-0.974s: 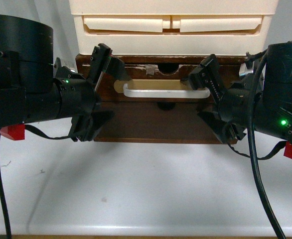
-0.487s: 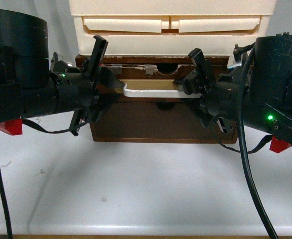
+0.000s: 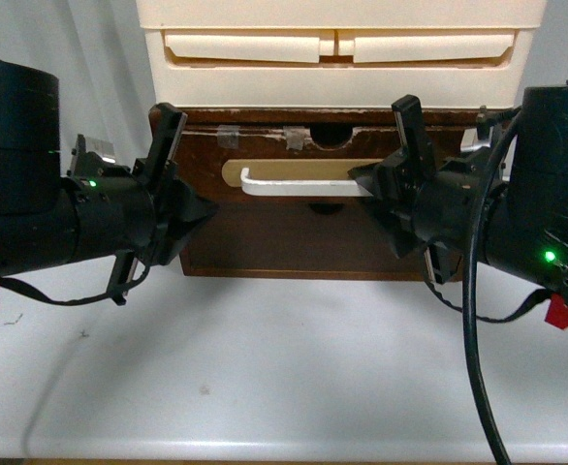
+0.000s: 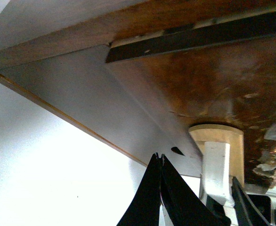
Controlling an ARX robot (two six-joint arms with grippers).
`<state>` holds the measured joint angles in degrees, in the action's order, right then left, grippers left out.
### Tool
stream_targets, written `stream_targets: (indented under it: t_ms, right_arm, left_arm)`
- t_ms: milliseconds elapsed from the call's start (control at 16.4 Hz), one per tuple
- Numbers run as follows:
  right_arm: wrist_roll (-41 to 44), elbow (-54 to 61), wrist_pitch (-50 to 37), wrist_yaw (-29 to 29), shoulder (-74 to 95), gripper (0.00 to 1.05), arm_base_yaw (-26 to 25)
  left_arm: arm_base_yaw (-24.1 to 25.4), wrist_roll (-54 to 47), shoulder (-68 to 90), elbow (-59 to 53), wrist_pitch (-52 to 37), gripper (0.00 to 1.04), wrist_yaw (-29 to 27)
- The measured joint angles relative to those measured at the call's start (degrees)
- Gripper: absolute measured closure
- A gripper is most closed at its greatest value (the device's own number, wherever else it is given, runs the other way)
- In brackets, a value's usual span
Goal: Open drawer
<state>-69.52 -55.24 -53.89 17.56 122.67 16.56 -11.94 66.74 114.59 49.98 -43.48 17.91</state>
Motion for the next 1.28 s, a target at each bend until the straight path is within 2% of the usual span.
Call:
stream_targets:
  t_ms: [304, 426, 487, 548, 609, 670, 791, 852, 913, 974, 1035, 1157, 1217, 1278]
  right_arm:
    - [-0.13, 17.49, -5.16, 0.37, -10.08, 0.84, 3.08]
    - [-0.17, 24.26, -6.73, -1.29, -13.79, 0.84, 3.65]
    - [1.57, 28.13, -6.51, -1.57, -17.22, 0.81, 3.69]
    - [7.58, 32.74, -5.01, -0.57, -21.33, 0.71, 4.15]
    - [13.31, 36.00, 1.05, -1.81, -24.59, 0.60, 5.79]
    - [18.18, 36.04, 5.46, -4.74, -25.49, 0.51, 6.86]
    - [25.18, 35.91, 6.58, -7.26, -28.68, 0.33, 6.91]
    - [30.53, 37.03, -3.76, -14.58, -26.12, 0.33, 8.00]
    - [38.40, 38.91, -11.85, -23.91, -21.99, 0.42, 8.24]
    - [46.47, 42.77, -15.17, -31.30, -19.80, 0.51, 7.72]
    - [53.79, 47.43, -17.73, -35.78, -20.98, 0.60, 5.77]
    - [63.25, 49.59, -20.20, -36.81, -30.42, 0.78, 1.20]
    - [65.77, 50.40, -20.50, -34.47, -35.19, 0.89, 0.17]
    - [66.95, 52.09, -20.06, -32.83, -38.36, 0.98, -0.90]
  left_arm:
    - [-0.39, -2.71, -13.20, -13.44, -2.62, 1.03, 0.74]
    - [-0.98, -4.24, -20.52, -22.23, 0.15, 1.03, 0.15]
    - [-0.98, -5.29, -25.18, -26.01, 2.49, 1.03, -0.81]
    - [-0.98, -5.88, -27.85, -27.41, 4.57, 1.03, -1.33]
    - [-0.92, -7.50, -30.49, -27.63, 8.20, 1.02, -2.84]
    - [-1.03, -10.67, -33.86, -27.45, 12.59, 0.91, -3.56]
    - [-1.09, -19.17, -39.41, -26.69, 21.73, 0.73, -9.44]
    - [0.00, -23.76, -41.46, -26.53, 24.28, 0.64, -13.97]
    - [0.44, -30.10, -41.88, -27.02, 21.24, 0.58, -19.34]
    - [0.31, -37.94, -38.64, -30.40, 4.72, 0.66, -24.63]
    - [1.25, -47.10, -37.00, -35.43, -6.12, 0.77, -27.45]
    - [2.91, -57.77, -39.95, -42.03, -16.61, 0.95, -27.32]
    - [3.39, -61.05, -43.63, -41.97, -18.49, 1.04, -26.16]
    - [4.04, -63.17, -47.67, -42.12, -17.22, 1.03, -25.27]
